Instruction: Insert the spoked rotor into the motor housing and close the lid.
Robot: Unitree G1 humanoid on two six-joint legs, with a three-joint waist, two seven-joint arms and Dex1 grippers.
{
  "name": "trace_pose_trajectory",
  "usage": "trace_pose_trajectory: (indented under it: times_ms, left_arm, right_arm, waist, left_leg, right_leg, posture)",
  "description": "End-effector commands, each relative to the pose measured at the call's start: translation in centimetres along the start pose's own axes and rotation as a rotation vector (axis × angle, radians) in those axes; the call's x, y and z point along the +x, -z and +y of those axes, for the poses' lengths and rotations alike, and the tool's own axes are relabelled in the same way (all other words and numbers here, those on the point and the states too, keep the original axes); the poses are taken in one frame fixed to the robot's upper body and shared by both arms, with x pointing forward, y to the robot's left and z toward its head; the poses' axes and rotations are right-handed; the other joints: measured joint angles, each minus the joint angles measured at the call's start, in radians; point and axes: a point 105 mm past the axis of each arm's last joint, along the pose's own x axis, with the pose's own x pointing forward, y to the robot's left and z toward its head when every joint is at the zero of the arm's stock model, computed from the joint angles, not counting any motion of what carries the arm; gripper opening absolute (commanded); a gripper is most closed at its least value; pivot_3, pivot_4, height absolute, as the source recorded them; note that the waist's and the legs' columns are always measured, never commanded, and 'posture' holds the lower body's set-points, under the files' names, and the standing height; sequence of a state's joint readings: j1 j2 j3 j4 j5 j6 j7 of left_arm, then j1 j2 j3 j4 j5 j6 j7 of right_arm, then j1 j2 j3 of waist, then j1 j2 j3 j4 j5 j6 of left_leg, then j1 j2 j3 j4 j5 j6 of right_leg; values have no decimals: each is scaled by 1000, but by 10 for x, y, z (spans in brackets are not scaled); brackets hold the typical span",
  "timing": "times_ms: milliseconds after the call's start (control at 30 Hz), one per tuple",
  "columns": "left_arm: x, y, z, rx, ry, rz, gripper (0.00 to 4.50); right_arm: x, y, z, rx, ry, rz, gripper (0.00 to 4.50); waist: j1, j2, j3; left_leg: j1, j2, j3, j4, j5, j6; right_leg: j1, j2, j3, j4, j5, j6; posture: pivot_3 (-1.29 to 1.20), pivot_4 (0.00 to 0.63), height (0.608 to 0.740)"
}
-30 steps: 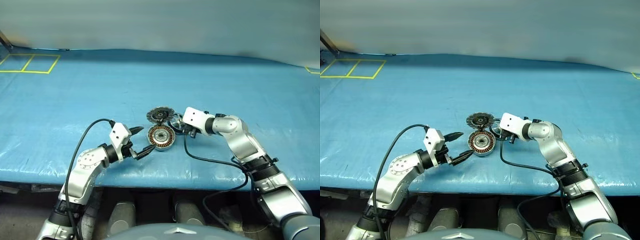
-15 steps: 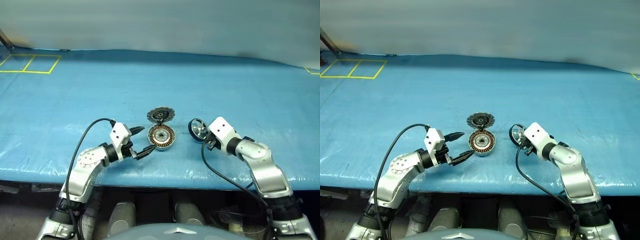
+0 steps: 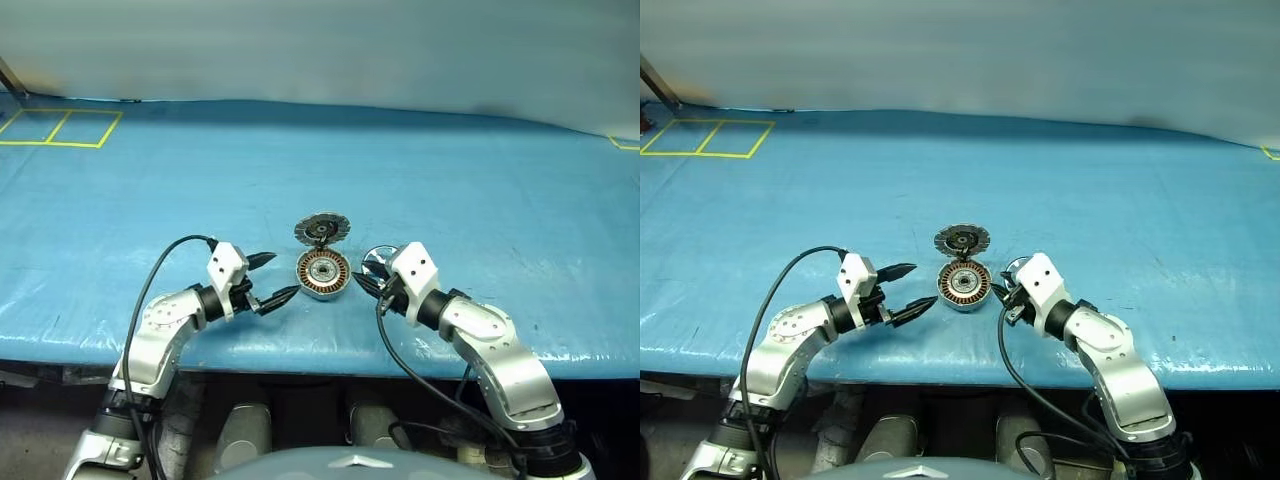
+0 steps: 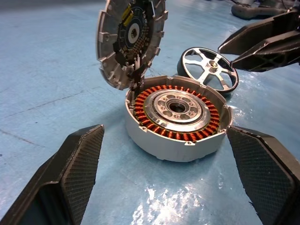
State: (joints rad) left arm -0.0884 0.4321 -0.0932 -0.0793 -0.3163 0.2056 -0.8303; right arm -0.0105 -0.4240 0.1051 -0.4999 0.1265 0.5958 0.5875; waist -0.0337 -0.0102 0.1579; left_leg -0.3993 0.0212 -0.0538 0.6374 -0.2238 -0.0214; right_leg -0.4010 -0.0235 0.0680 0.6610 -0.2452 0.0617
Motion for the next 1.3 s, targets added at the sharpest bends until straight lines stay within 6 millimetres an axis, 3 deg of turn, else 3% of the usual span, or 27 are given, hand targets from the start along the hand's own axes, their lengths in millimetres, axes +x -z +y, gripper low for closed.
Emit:
trace_pose_trajectory:
  times_ms: [33,167,367,567,833,1033,1300]
  left_arm:
    - [-2,-5,3,22,-14,-23,4500]
    - [-2,-3,0,20,6,-21,4500]
    - [0,1,0,13,14,-28,4500]
    - [5,4,-1,11,15,-31,4500]
    - [10,6,-4,8,11,-33,4500]
    - [9,6,-5,1,2,-30,4500]
    - [8,4,-9,-1,0,-33,4500]
  right_arm:
    - [-11,-26,-17,-126,37,-47,1311]
    - [-23,-29,-31,-329,3,59,1311]
    - [-24,-26,-43,-426,-109,185,3151]
    - [-15,-21,-57,-630,-141,294,3151]
    - [-5,-14,-60,-866,-247,396,3151]
    - [1,-15,-60,-905,-311,416,3151]
    - [-5,-9,-62,-887,-365,468,3151]
  waist:
    - [-3,0,0]
    - [-2,0,0]
    - [-4,0,0]
    - [-2,0,0]
    - [-3,0,1]
    - [-2,-1,1]
    - [-2,0,1]
  left_leg:
    - [0,0,0,0,0,0]
    - [0,0,0,0,0,0]
    - [0,0,0,0,0,0]
    - [0,0,0,1,0,1]
    - [-1,0,1,1,-1,1]
    - [-1,0,0,1,-1,1]
    - [-1,0,0,1,-1,1]
  right_leg:
    - [0,0,0,0,0,0]
    - [0,0,0,0,0,0]
    - [0,0,0,0,0,0]
    - [0,0,0,-1,1,3]
    - [0,0,0,-1,3,5]
    - [0,0,0,-1,3,5]
    - [0,-1,0,-1,4,4]
  posture:
    - [0,150,740]
    - [0,150,740]
    - [0,150,740]
    - [0,150,740]
    - [0,150,740]
    - [0,150,740]
    - [0,150,740]
